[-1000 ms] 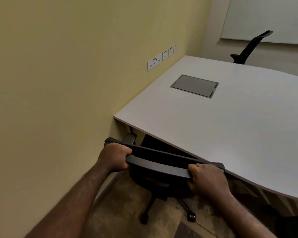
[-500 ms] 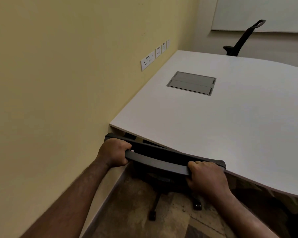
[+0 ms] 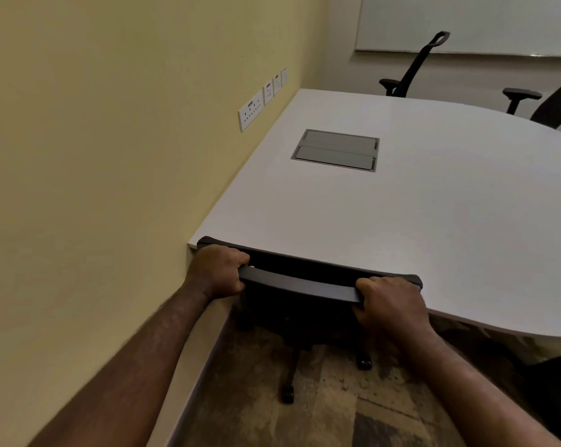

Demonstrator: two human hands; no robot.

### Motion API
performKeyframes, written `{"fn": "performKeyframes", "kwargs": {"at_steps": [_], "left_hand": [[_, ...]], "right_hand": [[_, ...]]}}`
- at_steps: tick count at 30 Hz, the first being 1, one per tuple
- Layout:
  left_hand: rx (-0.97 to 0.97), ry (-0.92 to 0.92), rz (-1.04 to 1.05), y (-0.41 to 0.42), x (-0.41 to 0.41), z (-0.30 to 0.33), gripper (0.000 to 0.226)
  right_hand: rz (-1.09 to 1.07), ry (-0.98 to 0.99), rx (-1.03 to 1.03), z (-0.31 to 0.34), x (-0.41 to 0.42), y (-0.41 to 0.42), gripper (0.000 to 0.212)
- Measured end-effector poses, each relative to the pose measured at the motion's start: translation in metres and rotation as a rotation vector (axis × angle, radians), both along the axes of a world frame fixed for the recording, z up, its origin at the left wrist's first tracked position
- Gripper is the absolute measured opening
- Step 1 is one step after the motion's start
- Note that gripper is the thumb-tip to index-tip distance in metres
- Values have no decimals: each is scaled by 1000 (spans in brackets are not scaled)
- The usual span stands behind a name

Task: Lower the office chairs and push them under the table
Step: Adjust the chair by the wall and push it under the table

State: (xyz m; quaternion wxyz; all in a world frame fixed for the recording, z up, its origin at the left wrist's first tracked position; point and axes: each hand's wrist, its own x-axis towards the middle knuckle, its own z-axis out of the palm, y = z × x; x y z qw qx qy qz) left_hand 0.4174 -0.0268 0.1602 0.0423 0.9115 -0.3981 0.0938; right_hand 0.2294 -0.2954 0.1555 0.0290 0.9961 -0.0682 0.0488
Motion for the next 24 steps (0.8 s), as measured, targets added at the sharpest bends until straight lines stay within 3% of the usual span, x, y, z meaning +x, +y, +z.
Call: {"fn": "performKeyframes", "kwargs": {"at_steps": [24], "left_hand": [[0,-20,-50,-5,40,-4,23]], "right_hand": [[-7,-31,35,-4,23,0,22]]}}
